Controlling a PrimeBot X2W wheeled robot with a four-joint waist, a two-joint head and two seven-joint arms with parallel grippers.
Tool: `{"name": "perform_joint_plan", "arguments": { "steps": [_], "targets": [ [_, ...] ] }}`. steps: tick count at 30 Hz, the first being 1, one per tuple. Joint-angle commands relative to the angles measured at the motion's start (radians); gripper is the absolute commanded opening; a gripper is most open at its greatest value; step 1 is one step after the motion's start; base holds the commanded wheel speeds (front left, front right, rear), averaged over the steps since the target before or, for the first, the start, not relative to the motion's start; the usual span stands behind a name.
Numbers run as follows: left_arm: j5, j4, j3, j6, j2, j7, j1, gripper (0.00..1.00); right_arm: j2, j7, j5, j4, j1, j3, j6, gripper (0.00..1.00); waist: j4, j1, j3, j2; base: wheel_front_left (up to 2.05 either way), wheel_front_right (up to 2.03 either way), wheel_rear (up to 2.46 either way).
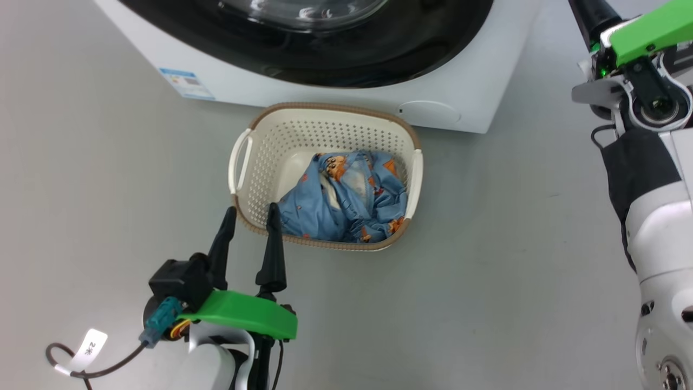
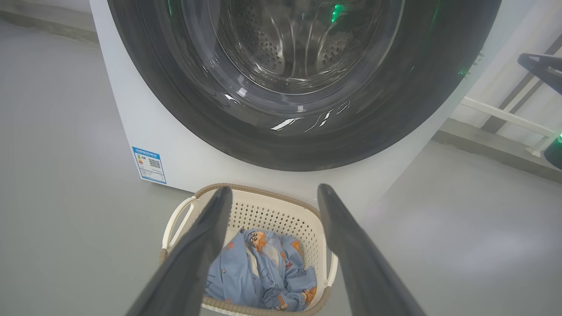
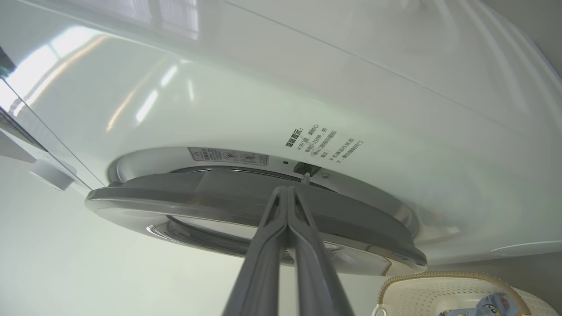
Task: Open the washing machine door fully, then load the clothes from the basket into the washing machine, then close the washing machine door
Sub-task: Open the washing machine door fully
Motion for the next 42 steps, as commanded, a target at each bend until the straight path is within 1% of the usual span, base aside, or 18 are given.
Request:
{"name": "perform_joint_plan", "arguments": {
  "steps": [1, 9, 19, 28, 42],
  "targets": [
    [-0.006, -0.028, 0.023, 0.009, 0.013, -0.006, -0.026, 1.0, 0.015, 0.004, -0.008, -0.01, -0.036, 0.007, 0.002, 0.0, 0.025, 0.0, 0.023, 0.0, 0.0, 0.0, 0.0],
    [-0.035, -0.036, -0.011, 0.014, 0.013, -0.006, -0.038, 1.0, -0.007, 0.033, -0.012, 0.095, -0.168, -0.025, 0.002, 0.0, 0.066, 0.0, 0.046, 0.0, 0.0, 0.0, 0.0],
    [-0.062, -0.037, -0.045, 0.015, 0.013, -0.006, -0.037, 1.0, -0.015, 0.089, 0.012, 0.191, -0.286, -0.054, 0.002, 0.0, 0.093, 0.0, 0.064, 0.0, 0.0, 0.0, 0.0],
    [-0.068, -0.036, -0.052, 0.015, 0.013, -0.006, -0.04, 1.0, -0.021, 0.155, 0.019, 0.265, -0.338, -0.051, 0.002, 0.0, 0.112, 0.0, 0.074, 0.0, 0.0, 0.0, 0.0],
    [-0.069, -0.049, -0.059, 0.023, 0.013, -0.006, -0.044, 1.0, -0.022, 0.245, 0.077, 0.314, -0.373, -0.081, 0.002, 0.0, 0.13, 0.0, 0.089, 0.0, 0.0, 0.0, 0.0]
  ]
}}
